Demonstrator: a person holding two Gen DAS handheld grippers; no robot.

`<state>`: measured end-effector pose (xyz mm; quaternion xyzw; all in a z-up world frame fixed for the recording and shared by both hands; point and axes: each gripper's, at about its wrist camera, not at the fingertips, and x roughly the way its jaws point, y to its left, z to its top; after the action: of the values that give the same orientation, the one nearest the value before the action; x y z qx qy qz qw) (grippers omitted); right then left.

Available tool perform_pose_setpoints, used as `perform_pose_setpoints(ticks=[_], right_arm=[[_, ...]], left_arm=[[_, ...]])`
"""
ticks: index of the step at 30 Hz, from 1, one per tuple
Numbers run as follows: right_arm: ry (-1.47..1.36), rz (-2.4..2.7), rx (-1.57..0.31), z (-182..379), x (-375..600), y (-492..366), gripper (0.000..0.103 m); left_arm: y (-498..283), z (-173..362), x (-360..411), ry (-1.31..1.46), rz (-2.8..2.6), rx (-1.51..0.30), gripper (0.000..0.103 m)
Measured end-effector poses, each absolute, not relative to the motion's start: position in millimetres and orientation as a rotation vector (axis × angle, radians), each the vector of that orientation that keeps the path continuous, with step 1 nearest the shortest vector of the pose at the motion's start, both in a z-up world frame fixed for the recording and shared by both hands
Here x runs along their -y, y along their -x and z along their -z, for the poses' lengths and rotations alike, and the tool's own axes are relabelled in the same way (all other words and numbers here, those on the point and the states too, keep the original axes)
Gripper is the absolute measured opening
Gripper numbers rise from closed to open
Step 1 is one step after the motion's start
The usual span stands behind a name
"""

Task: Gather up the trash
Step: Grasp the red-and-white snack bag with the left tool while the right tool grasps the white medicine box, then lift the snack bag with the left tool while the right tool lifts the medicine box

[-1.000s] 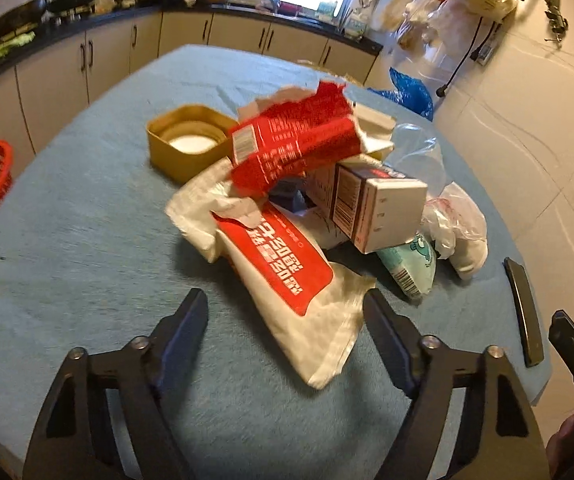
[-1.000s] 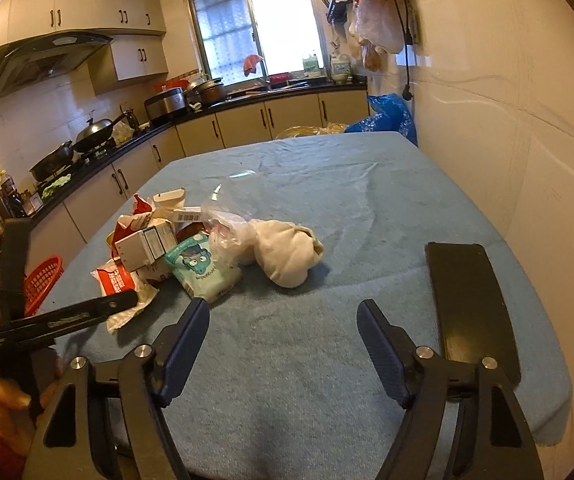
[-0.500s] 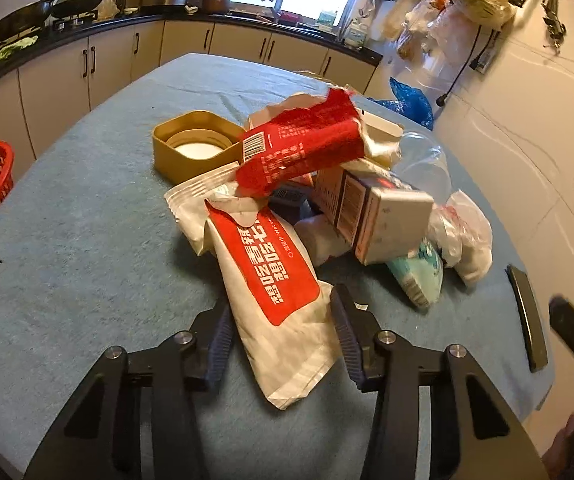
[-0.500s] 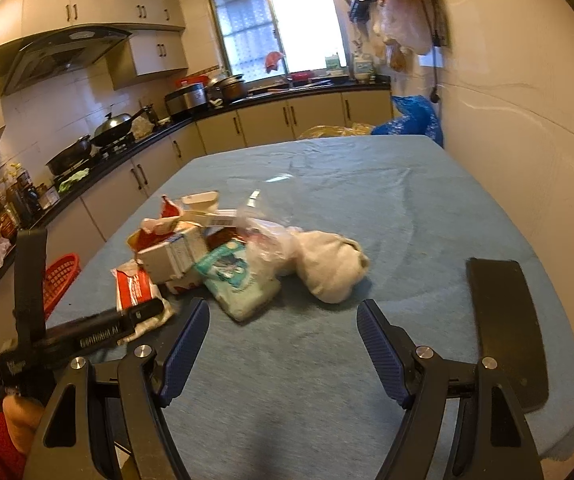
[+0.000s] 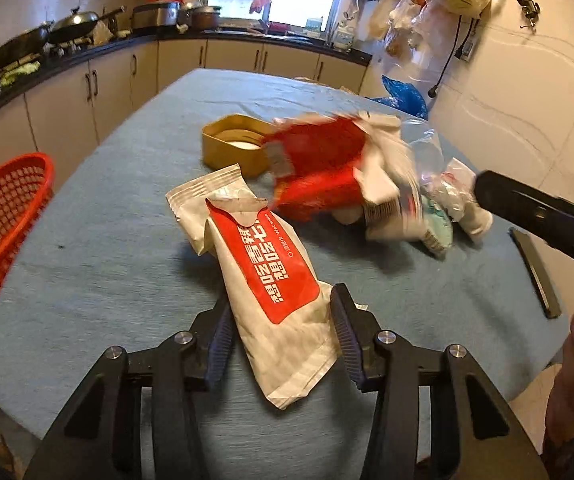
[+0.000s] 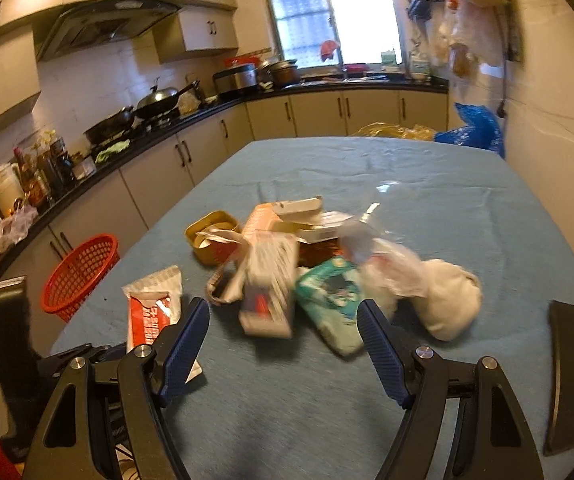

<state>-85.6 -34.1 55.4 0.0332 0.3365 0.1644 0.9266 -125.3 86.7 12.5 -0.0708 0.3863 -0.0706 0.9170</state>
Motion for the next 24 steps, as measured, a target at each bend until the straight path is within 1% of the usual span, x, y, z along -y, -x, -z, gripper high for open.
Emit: perform_pose_setpoints(ticks=[5, 10, 11, 12, 13, 15, 16, 18, 19, 20, 24], right_arm=[[-0.052, -0.344, -0.732, -41.0, 19.2, 75.0, 0.080], [-0.053, -0.332, -0.763, -29.5, 16.0, 66.2, 0.078], [-0.053, -0.327, -0.765, -28.2, 15.9, 64.0, 0.076], [-0.056, -0.325, -0.770, -26.4, 15.1, 61.3, 0.071], [-0.057, -0.323, -0.777, -24.7, 14.3, 59.0, 0.068], [-0.065, -0.322, -0.801, -20.0, 12.3, 52.7, 0.057], [-0.072, -0.323, -0.813, -17.3, 12.0, 49.6, 0.055], [-0.084, -0.324, -0.832, -12.2, 10.9, 45.4, 0.048], [-0.095, -0.327, -0.842, -9.0, 10.8, 43.4, 0.044], [-0.103, -0.329, -0.848, -6.9, 11.5, 42.1, 0.037], [-0.147, -0.340, -0.835, -5.1, 22.2, 46.2, 0.037]], left_arm=[[127.7, -13.0, -100.1, 0.150, 0.120, -0.773, 0.046], [127.9, -12.0, -106.4, 0.135, 0.102, -0.753, 0.046], [127.5, -11.6, -106.4, 0.133, 0.104, -0.752, 0.046], [126.3, -11.3, -105.5, 0.132, 0.105, -0.751, 0.046], [126.0, -10.8, -105.4, 0.131, 0.106, -0.751, 0.046], [126.3, -9.7, -105.2, 0.130, 0.108, -0.749, 0.046], [126.3, -9.5, -105.2, 0.128, 0.106, -0.747, 0.046], [126.8, -9.5, -103.5, 0.121, 0.102, -0.742, 0.046], [126.5, -9.5, -103.1, 0.117, 0.098, -0.739, 0.046], [125.8, -9.5, -102.7, 0.115, 0.098, -0.738, 0.046], [126.7, -10.8, -101.7, 0.108, 0.103, -0.726, 0.046]])
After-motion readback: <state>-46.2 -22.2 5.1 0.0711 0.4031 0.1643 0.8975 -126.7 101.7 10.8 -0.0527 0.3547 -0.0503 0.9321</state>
